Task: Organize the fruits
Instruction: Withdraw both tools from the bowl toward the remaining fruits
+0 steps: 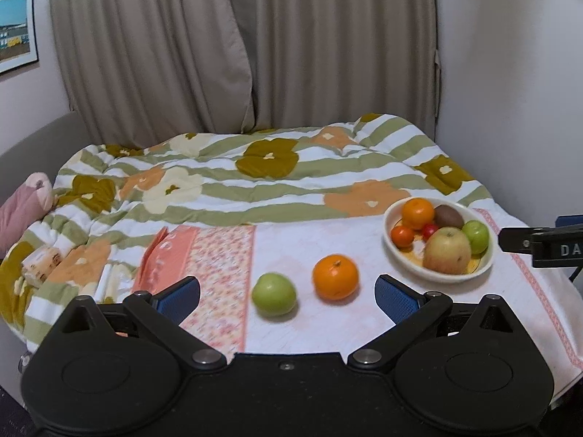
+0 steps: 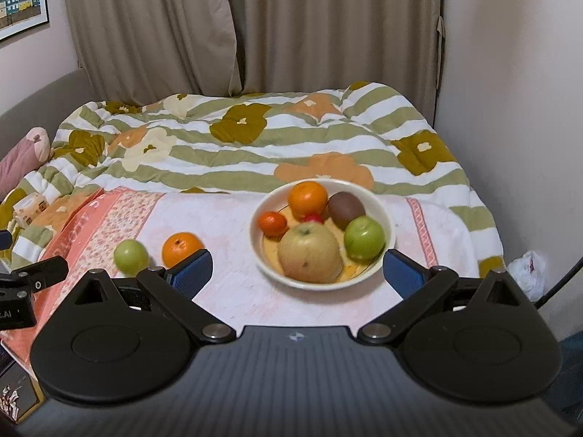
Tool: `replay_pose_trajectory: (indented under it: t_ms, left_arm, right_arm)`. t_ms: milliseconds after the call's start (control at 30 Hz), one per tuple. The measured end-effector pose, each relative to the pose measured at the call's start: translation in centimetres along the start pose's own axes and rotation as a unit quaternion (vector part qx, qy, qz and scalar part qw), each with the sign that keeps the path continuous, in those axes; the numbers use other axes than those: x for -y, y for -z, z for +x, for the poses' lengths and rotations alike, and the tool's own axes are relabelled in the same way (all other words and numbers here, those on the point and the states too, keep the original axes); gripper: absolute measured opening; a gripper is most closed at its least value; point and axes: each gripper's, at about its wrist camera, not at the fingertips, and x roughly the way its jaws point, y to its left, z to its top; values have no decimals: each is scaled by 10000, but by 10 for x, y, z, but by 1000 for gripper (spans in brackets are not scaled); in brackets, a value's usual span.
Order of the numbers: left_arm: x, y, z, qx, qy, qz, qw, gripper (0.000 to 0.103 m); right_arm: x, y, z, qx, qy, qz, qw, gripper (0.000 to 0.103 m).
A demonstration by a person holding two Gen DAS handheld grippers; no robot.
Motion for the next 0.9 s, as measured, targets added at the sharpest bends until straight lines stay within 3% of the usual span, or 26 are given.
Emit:
replay_pose_trajectory:
  t_ms: [333, 633, 900]
  left_arm:
    - [-38, 40, 3, -201, 64, 101, 9997, 103]
    - [-58, 81, 31, -463, 256, 399, 9978, 103]
    - [-66, 106, 64, -721, 496, 655, 9940, 91]
  right_arm:
    - [-43, 39, -1, -82, -80, 37, 9999, 103]
    - [-78, 78, 22, -123, -189, 34, 9997, 103]
    - [-98, 110, 53, -204, -210, 46, 9996, 103]
